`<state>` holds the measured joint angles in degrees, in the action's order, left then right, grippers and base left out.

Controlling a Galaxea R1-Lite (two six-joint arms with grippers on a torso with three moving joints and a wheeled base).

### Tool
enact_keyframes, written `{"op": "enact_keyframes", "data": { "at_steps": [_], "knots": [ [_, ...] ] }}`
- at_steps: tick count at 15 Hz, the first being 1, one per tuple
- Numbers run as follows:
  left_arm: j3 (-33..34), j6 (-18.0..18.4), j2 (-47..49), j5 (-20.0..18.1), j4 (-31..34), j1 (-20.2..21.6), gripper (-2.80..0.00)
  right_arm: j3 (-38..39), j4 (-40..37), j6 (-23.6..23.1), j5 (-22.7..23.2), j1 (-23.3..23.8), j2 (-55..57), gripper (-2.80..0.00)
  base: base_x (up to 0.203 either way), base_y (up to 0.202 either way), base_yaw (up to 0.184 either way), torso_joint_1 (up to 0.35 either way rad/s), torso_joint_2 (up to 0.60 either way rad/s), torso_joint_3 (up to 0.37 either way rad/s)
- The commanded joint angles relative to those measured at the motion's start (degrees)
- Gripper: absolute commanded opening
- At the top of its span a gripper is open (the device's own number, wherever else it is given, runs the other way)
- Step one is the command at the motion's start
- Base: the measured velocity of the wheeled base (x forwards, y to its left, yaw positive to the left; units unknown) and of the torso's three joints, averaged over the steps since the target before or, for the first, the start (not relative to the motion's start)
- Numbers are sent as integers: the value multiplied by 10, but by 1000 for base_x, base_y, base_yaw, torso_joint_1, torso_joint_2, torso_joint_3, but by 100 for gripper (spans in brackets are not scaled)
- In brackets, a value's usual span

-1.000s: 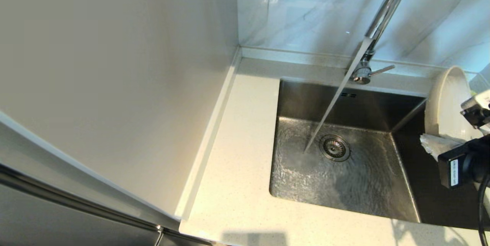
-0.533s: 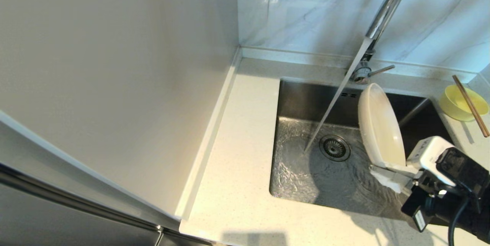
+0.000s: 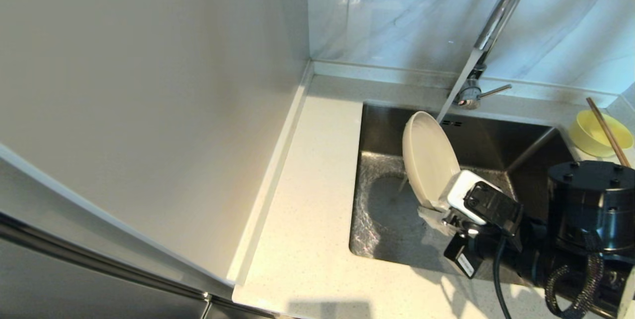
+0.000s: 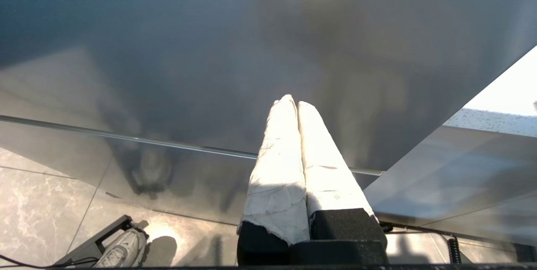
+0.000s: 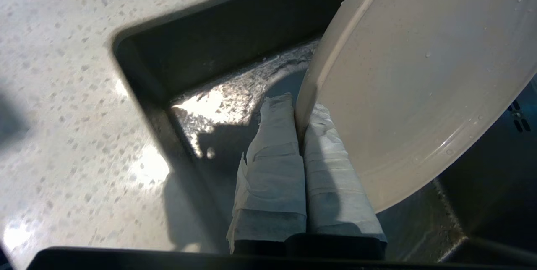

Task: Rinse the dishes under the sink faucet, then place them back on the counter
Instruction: Rinse the plate

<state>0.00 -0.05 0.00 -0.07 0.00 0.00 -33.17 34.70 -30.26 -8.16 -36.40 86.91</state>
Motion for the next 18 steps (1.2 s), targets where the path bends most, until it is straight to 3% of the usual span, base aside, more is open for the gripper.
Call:
{"op": "enact_keyframes", "data": {
  "at_steps": [1, 7, 14, 18],
  "knots": [
    [0, 0, 0, 0, 0, 0, -280, -29, 3, -1, -2, 0, 48, -280, 0, 0, 0, 0, 0, 0],
    [0, 0, 0, 0, 0, 0, -280, -89, 4, 42, -47, 8, 92, -280, 0, 0, 0, 0, 0, 0],
    [0, 0, 0, 0, 0, 0, -280, -102, 4, 60, -47, 62, 108, -280, 0, 0, 0, 0, 0, 0],
    [0, 0, 0, 0, 0, 0, -280, -77, 4, 75, -43, 37, 52, -280, 0, 0, 0, 0, 0, 0]
  ]
}}
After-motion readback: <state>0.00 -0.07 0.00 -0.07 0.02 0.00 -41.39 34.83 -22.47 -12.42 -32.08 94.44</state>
